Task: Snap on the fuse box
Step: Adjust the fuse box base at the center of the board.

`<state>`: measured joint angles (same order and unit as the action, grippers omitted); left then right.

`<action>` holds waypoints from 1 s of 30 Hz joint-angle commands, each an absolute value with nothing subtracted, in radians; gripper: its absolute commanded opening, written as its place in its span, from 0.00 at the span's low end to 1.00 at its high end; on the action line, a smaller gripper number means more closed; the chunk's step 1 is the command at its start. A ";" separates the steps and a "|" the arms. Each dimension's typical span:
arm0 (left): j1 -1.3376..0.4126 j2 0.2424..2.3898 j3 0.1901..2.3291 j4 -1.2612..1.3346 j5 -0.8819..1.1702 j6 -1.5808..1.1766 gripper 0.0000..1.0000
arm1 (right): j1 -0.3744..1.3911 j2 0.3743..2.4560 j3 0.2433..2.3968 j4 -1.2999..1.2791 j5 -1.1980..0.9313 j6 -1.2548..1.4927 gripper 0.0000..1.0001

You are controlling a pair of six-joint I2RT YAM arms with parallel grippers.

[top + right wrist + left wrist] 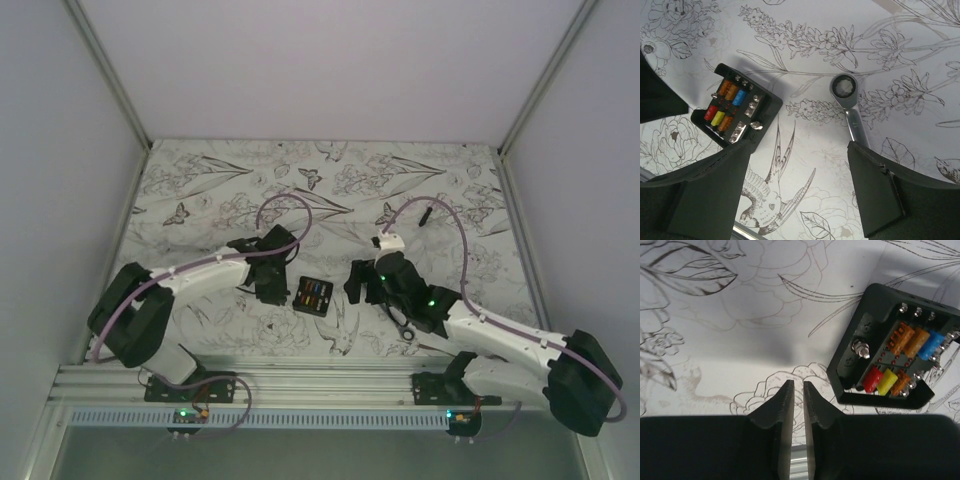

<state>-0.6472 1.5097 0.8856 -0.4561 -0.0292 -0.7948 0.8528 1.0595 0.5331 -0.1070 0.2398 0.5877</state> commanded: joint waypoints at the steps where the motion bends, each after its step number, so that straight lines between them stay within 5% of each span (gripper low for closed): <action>1: -0.642 1.574 0.871 -0.397 0.040 -0.797 0.15 | 0.877 1.105 0.601 -0.113 0.233 0.596 0.83; 8: -0.690 1.588 0.877 -0.351 0.078 -0.824 0.14 | 0.910 1.205 0.664 -0.122 0.199 0.589 0.72; 17: -0.706 1.606 0.872 -0.301 0.113 -0.850 0.17 | 0.951 1.342 0.758 -0.170 0.166 0.577 0.44; 30: -0.557 1.385 0.751 -0.342 0.135 -0.808 0.52 | 0.983 1.488 0.869 -0.240 0.129 0.589 0.31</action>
